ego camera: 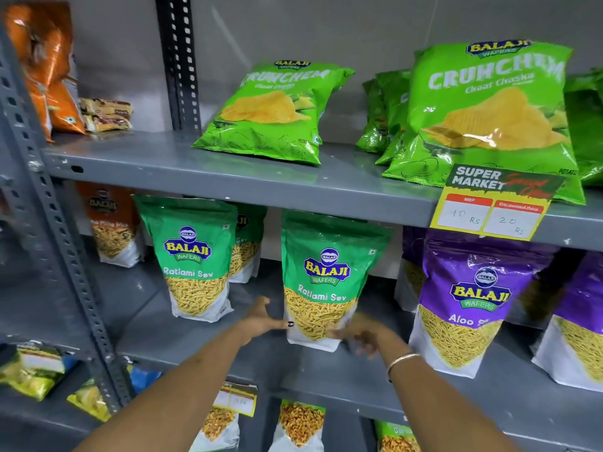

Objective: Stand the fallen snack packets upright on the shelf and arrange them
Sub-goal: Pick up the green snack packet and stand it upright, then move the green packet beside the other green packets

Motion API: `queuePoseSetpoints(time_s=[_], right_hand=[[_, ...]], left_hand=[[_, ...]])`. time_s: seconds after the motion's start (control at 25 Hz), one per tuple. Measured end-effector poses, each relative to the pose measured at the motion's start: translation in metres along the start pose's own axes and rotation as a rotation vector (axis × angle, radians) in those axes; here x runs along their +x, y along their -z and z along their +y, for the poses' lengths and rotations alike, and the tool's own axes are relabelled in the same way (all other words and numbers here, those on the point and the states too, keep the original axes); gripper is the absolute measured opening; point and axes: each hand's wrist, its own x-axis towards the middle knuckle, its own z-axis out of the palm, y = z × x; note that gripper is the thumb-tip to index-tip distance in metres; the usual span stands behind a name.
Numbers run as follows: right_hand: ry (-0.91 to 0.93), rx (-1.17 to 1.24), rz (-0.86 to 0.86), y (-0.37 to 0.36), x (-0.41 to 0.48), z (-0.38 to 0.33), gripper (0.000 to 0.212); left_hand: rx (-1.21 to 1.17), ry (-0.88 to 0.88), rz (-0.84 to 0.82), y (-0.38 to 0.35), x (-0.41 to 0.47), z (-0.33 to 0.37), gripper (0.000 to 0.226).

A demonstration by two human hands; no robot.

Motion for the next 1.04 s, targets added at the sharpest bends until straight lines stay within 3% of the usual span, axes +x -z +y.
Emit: queuePoseSetpoints(time_s=[0.08,0.2,0.28,0.32,0.4,0.48,0.56,0.64,0.8,1.04], right_hand=[[-0.144,-0.009,-0.048,0.001,-0.006,-0.005,0.015],[-0.271,-0.332,-0.387,-0.034,-0.014,-0.058,0.021],[-0.273,-0.512,-0.547,-0.08,-0.015,-0.097,0.026],[-0.226,-0.542,-0.54,-0.106,-0.012,-0.113,0.025],[-0.074,-0.524,-0.409,-0.154,-0.003,-0.132,0.044],[0.082,-0.284,-0.199,-0.191,0.013,-0.14,0.073],[0.177,0.138,-0.048,-0.213,0.028,-0.144,0.076],[0.21,0.347,0.016,-0.226,0.037,-0.146,0.068],[0.171,0.268,0.176,-0.236,0.031,-0.14,0.067],[0.227,0.078,0.243,-0.245,-0.007,-0.12,0.07]], left_hand=[[0.051,0.079,0.04,0.034,-0.003,-0.024,0.083],[0.023,0.157,0.263,0.098,-0.001,-0.057,0.088],[0.077,0.206,0.405,0.14,0.004,-0.074,0.092],[0.117,0.208,0.426,0.158,0.008,-0.081,0.094],[0.072,0.123,0.33,0.183,0.021,-0.091,0.1],[-0.085,0.034,0.21,0.192,0.035,-0.099,0.092],[-0.155,-0.03,0.143,0.188,0.043,-0.099,0.067],[-0.21,-0.055,0.109,0.182,0.047,-0.102,0.061],[-0.118,-0.099,0.12,0.183,0.039,-0.105,0.066],[-0.091,-0.151,0.057,0.187,-0.003,-0.12,0.074]])
